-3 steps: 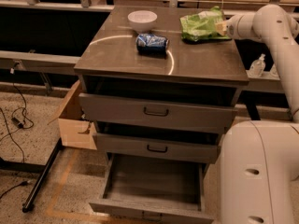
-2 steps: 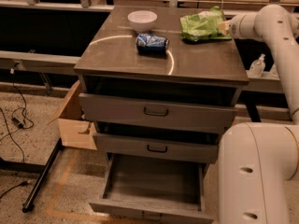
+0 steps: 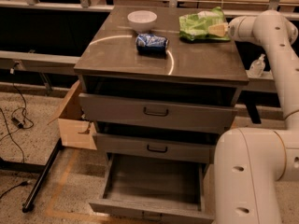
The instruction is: Place green rice chip bag into bottom drawer
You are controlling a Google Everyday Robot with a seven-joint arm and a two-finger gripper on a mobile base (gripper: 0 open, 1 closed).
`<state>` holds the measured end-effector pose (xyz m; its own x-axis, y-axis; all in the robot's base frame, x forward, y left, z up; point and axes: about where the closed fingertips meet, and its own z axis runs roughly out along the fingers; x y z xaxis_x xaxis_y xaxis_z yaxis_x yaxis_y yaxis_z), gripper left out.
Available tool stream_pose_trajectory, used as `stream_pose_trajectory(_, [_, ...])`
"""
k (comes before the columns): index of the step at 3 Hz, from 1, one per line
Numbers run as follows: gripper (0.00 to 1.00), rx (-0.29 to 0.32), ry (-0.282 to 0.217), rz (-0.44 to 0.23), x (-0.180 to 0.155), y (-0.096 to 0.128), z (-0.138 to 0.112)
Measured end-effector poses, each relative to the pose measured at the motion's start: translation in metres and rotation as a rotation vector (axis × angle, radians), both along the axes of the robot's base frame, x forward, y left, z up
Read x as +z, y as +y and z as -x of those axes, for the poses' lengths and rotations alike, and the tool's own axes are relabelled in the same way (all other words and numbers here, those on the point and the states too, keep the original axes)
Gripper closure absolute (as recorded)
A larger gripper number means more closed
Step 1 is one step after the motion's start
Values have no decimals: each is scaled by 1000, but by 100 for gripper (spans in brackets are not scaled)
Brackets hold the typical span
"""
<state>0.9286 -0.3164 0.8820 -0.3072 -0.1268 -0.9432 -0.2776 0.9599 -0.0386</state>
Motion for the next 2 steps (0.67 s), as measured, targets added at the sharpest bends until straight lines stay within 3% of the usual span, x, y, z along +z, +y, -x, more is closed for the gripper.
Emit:
stream_pose_trajectory(1, [0,11,-47,-49,4,1,-5])
stream_pose_trajectory(2, [0,20,-55,-81,-3,7,-9])
